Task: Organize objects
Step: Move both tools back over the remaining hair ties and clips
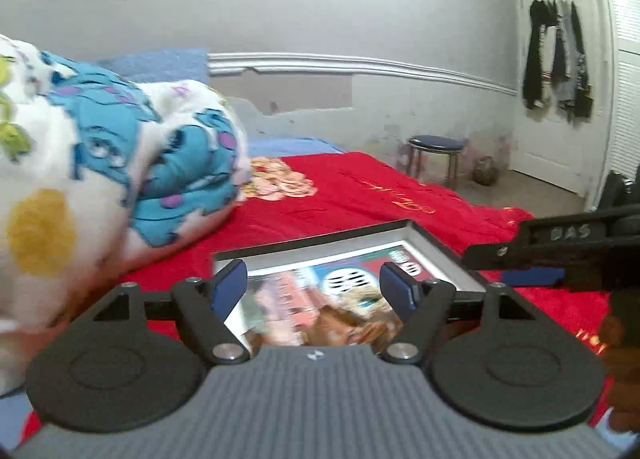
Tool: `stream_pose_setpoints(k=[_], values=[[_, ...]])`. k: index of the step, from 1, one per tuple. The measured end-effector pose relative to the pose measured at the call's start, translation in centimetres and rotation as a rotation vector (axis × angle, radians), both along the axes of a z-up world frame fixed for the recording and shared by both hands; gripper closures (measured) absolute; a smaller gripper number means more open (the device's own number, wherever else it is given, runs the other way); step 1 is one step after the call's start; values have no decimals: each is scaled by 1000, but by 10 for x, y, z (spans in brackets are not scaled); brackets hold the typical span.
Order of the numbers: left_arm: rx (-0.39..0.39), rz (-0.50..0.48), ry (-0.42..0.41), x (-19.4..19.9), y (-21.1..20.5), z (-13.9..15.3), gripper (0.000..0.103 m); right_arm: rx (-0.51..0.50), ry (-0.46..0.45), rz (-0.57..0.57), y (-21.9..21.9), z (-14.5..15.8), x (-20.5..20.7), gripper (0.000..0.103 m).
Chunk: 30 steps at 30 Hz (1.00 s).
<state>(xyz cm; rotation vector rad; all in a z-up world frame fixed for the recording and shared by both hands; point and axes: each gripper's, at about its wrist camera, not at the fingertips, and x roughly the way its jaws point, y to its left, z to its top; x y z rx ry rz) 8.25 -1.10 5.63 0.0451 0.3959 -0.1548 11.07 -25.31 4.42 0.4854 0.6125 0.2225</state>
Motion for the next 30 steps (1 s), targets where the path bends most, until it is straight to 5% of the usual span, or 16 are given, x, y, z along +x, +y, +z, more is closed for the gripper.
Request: stream_pose_setpoints(k=[4, 9, 12, 21, 30], values=[[-16, 11, 24, -20, 18, -1, 19, -36, 1, 18, 6, 3, -18, 21], [-24, -1, 50, -29, 25, -5, 16, -122, -23, 37, 8, 5, -46, 17], [-32, -16, 84, -29, 24, -9, 15, -170, -75, 21, 8, 10, -65, 0], [-177, 14, 264, -12, 25, -32, 15, -126, -192, -86, -7, 8, -86, 0], [-40, 55, 266, -10, 14, -45, 15, -239, -146, -101, 4, -14, -74, 0]])
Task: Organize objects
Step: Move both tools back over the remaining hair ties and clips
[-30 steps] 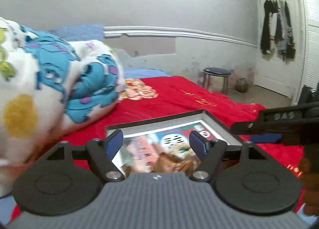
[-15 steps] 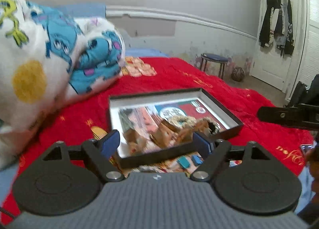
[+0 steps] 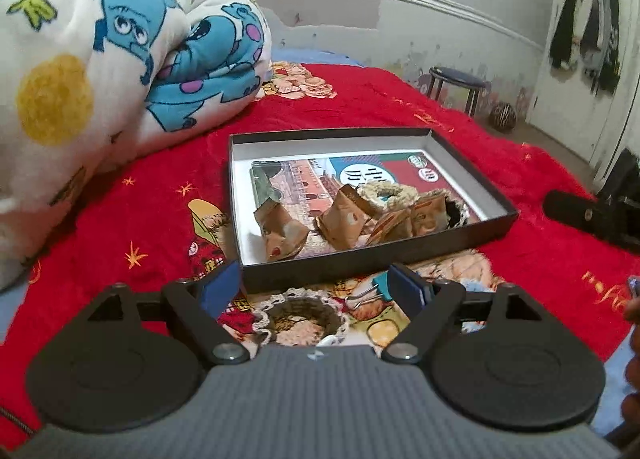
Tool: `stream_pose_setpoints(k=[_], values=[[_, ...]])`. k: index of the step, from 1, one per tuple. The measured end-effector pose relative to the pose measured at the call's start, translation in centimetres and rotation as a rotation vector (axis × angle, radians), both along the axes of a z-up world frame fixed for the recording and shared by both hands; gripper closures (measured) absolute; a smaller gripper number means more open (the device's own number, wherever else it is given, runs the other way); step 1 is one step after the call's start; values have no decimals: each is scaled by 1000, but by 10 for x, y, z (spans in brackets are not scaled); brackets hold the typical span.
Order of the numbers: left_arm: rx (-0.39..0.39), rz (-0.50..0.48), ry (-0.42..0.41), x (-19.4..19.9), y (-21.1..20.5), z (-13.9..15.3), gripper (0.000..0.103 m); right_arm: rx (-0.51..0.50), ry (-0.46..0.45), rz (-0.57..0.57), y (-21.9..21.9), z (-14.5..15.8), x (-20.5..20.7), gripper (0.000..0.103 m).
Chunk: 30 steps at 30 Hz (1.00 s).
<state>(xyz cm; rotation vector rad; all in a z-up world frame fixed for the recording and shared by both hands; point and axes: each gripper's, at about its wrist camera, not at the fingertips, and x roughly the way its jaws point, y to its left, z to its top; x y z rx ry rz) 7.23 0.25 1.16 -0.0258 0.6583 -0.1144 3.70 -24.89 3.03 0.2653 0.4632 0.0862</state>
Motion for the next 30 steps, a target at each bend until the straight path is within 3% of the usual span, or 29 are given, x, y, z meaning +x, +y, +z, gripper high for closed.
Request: stream_pose_setpoints(k=[11, 17, 21, 30], values=[[-8, -9, 39, 0, 0, -5, 15, -20, 33, -44, 3, -4, -2, 0], [5, -47, 26, -4, -6, -4, 15, -52, 113, -4, 12, -7, 2, 0], [18, -73, 23, -7, -12, -5, 15, -71, 101, 13, 20, -8, 1, 0], [36, -98, 31, -9, -21, -5, 15, 14, 84, -49, 9, -18, 7, 0]])
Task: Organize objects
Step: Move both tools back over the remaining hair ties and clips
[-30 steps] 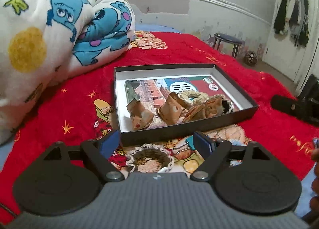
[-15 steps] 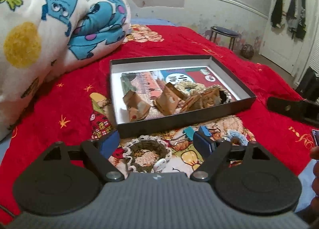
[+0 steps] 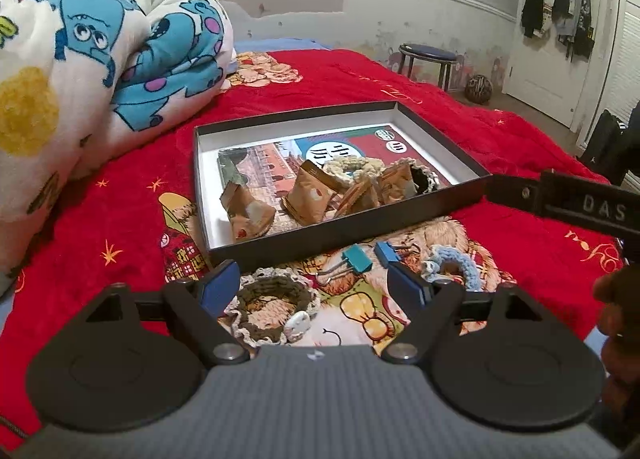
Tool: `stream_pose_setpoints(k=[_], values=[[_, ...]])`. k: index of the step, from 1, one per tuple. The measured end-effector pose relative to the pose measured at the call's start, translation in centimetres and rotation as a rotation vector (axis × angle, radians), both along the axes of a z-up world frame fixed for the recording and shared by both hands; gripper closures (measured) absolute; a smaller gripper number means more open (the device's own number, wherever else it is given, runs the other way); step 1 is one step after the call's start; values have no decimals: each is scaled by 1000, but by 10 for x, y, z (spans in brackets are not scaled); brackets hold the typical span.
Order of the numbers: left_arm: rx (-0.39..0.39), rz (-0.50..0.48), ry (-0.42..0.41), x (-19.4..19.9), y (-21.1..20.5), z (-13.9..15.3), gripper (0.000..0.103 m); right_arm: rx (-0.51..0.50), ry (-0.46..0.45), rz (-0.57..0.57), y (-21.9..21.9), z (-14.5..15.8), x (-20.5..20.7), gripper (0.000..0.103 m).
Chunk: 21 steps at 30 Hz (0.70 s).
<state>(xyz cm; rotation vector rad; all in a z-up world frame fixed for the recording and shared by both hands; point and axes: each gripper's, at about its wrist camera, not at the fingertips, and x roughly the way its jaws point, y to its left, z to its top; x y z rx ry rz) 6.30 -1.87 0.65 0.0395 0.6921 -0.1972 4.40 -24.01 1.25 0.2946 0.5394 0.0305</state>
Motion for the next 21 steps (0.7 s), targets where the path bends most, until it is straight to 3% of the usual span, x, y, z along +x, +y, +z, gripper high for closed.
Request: stream_pose_setpoints(k=[6, 10, 14, 21], values=[[-6, 22, 21, 3, 1, -2, 15, -33, 29, -45, -5, -5, 5, 0], [57, 72, 13, 6, -4, -7, 15, 2, 69, -26, -6, -9, 8, 0], [88, 82, 26, 10, -8, -14, 15, 55, 100, -4, -6, -15, 8, 0], [101, 53, 66, 18, -13, -21, 15, 51, 108, -19, -6, -18, 10, 0]])
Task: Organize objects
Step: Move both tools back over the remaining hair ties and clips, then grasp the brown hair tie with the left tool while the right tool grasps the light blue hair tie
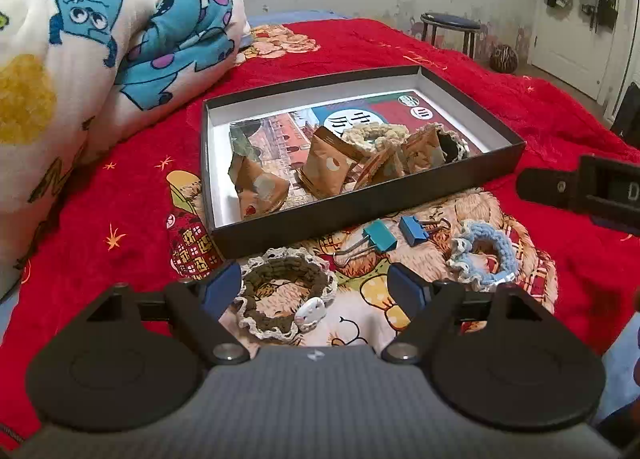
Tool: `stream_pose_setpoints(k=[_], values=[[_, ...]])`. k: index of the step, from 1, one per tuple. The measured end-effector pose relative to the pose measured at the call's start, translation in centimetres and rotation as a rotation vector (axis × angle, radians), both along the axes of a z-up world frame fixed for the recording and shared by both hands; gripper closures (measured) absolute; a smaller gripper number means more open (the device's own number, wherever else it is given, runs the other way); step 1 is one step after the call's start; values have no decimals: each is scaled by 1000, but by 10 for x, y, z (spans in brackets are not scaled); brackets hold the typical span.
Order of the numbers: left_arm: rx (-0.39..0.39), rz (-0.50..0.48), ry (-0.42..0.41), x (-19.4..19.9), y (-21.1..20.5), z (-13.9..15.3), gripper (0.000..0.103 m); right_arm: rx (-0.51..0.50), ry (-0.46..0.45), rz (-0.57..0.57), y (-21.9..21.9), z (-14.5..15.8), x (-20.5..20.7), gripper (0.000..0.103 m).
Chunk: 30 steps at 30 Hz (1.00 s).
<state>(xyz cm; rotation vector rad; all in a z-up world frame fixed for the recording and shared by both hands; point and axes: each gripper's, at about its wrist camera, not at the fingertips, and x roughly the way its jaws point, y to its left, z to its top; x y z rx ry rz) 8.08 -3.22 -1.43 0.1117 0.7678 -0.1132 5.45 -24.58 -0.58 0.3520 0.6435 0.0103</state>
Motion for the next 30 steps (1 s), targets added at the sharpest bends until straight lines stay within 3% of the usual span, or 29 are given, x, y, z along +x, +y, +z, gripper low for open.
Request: stream_pose_setpoints(k=[12, 17, 19, 22, 30], values=[[-70, -3, 46, 6, 1, -1, 15, 78, 58, 33, 4, -13, 10, 6], [-78, 79, 91, 17, 8, -9, 15, 84, 95, 65, 17, -23, 14, 6], [-94, 110, 118, 22, 13, -13, 17, 82, 108, 72, 20, -26, 16, 12], [-97, 125, 138, 25, 16, -18, 19, 92, 138, 75, 22, -32, 19, 13], [-62, 81, 112, 24, 3, -26, 30, 111, 166, 80, 22, -40, 26, 19]])
